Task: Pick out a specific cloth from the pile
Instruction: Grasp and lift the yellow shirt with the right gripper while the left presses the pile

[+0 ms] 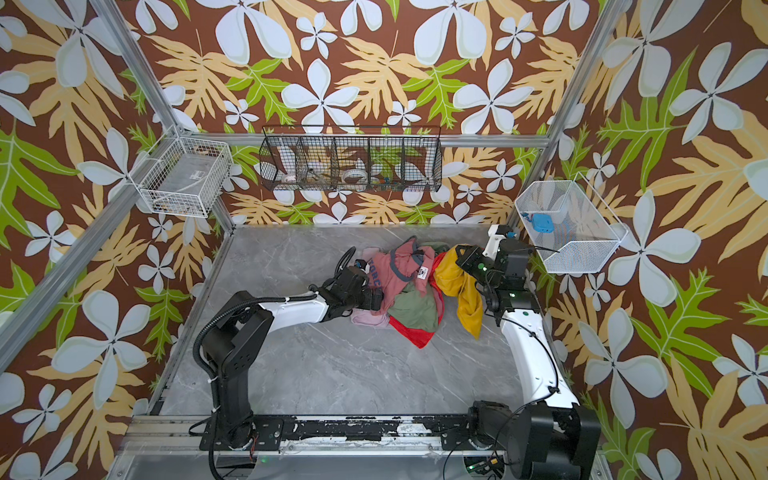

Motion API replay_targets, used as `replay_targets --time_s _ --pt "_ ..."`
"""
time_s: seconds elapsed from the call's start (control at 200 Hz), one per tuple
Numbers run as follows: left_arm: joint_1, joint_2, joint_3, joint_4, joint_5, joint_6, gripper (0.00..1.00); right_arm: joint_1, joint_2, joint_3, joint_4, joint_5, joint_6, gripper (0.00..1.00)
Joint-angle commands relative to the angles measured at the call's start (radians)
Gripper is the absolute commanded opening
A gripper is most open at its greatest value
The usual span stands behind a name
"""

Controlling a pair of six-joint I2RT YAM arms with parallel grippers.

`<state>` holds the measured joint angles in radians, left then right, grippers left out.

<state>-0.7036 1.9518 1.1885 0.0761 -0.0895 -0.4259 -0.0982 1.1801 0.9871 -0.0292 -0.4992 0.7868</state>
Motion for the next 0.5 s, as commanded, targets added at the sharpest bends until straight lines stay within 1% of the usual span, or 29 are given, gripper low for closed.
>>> replay_targets --time_s 0.0,0.15,0.495 --pt "-0.004 0.018 0.023 -0.052 -0.007 -0.021 0.96 0.0 -0.005 0.013 0.144 -0.057 0.075 0.0" --pt "-0.004 0.038 0.055 -0.081 -0.016 -0.025 0.96 0.0 0.001 0.014 0.222 -0.102 0.167 0.0" --pt "-0.005 0.06 0.086 -0.095 -0.01 -0.033 0.96 0.03 -0.033 0.076 0.233 -0.124 0.209 0.0"
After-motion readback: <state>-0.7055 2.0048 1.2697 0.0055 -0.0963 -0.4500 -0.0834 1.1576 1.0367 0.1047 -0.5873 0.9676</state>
